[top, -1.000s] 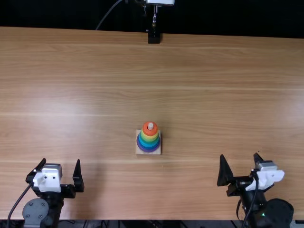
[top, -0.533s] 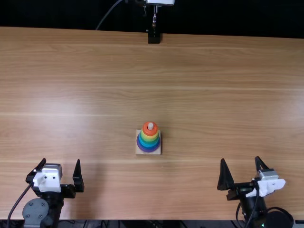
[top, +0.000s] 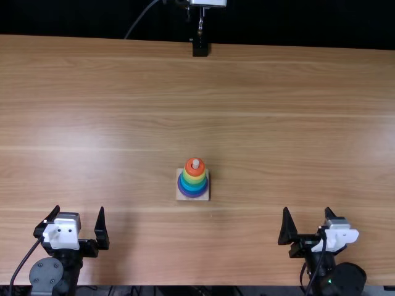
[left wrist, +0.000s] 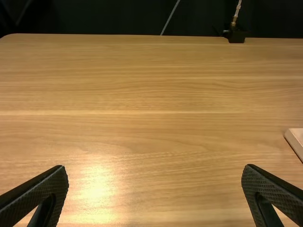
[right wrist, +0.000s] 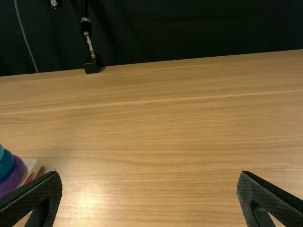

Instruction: Build the Hanoi tower: stack the rings onto the peg from bottom to top in this color order: purple, dark blue, light blue, dark green, light green, yellow, orange.

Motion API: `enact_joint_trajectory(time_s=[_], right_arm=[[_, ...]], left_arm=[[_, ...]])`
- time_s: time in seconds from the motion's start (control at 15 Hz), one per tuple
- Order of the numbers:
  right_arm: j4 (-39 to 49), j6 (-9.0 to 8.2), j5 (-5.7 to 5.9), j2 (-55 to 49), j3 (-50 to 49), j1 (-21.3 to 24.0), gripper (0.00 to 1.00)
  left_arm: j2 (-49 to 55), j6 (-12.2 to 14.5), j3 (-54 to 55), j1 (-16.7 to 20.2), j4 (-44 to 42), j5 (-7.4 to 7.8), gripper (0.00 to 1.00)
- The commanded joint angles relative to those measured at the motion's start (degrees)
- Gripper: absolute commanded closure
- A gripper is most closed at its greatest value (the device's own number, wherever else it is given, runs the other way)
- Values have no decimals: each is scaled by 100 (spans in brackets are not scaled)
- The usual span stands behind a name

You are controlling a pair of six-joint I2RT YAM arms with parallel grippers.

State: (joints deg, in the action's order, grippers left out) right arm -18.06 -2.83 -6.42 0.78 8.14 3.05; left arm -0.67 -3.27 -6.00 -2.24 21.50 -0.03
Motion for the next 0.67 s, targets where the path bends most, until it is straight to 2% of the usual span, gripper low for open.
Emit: enact_joint_trajectory(time_s=[0.0,0.13,0.6], right_arm=[[18,30,51,-78,-155,55,0],[49,93,51,-78,-419,55,0],[271,93,51,-78,-717,64,0]], left_arm=[[67,10,600,22,455,-49,0],[67,10,600,22,455,-49,0],[67,10,600,22,455,-49,0]])
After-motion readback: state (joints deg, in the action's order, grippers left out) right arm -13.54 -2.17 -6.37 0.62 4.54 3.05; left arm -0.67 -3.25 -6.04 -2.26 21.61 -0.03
